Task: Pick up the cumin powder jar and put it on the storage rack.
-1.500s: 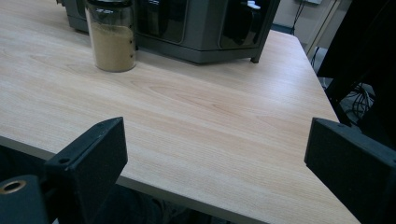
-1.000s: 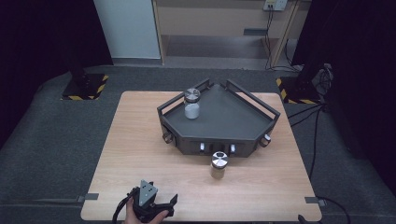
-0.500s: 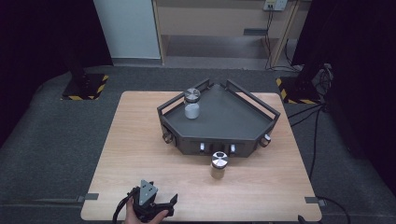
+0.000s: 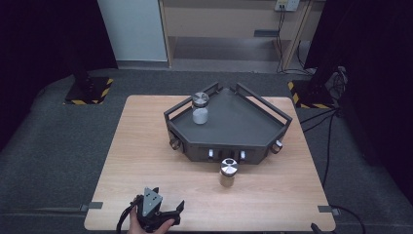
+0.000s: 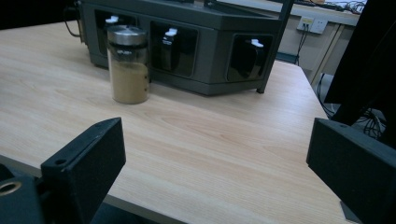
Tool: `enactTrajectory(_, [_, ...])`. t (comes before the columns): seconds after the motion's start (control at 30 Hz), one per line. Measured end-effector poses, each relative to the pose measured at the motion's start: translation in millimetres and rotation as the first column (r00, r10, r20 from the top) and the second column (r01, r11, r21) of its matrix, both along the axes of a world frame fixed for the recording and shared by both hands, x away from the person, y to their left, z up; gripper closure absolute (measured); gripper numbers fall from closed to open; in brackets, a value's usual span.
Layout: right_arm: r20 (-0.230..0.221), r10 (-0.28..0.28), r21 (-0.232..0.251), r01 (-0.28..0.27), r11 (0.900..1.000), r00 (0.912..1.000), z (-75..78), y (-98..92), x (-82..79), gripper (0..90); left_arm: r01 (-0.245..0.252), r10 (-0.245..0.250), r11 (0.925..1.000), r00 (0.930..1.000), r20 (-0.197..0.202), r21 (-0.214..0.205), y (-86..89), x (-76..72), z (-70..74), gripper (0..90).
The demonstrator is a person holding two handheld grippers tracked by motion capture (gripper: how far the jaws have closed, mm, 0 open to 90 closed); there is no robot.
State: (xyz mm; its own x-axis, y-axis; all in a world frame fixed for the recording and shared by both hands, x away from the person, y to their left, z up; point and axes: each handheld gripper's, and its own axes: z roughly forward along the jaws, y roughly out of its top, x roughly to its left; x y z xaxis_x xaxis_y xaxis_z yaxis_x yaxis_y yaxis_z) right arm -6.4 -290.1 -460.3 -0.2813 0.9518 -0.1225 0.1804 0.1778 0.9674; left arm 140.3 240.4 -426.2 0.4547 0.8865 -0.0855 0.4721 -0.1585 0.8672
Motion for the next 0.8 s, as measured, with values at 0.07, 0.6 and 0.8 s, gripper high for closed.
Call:
enactTrajectory(0.07, [0.008, 0.009, 0.014, -0.009, 0.9999, 0.9999, 2.3, 0.4, 0.2, 3.3, 0.003, -0.003, 1.0, 1.0, 0.002, -0.001, 0.3, -0.1, 0.3, 0.3])
enactTrajectory(0.6, [0.082, 0.093, -0.017, -0.092, 0.9956, 0.9922, 32.3, 13.6, 55.4, 3.0, 0.013, -0.013, 0.9999, 0.9999, -0.001, -0.002, -0.6, 0.5, 0.3, 0.3])
enactTrajectory(0.8, [0.071, 0.133, -0.02, -0.132, 0.991, 0.9885, 34.2, 24.5, 88.9, 3.2, 0.01, -0.01, 0.9999, 0.9999, -0.005, -0.003, -0.4, 1.4, 0.1, 0.3])
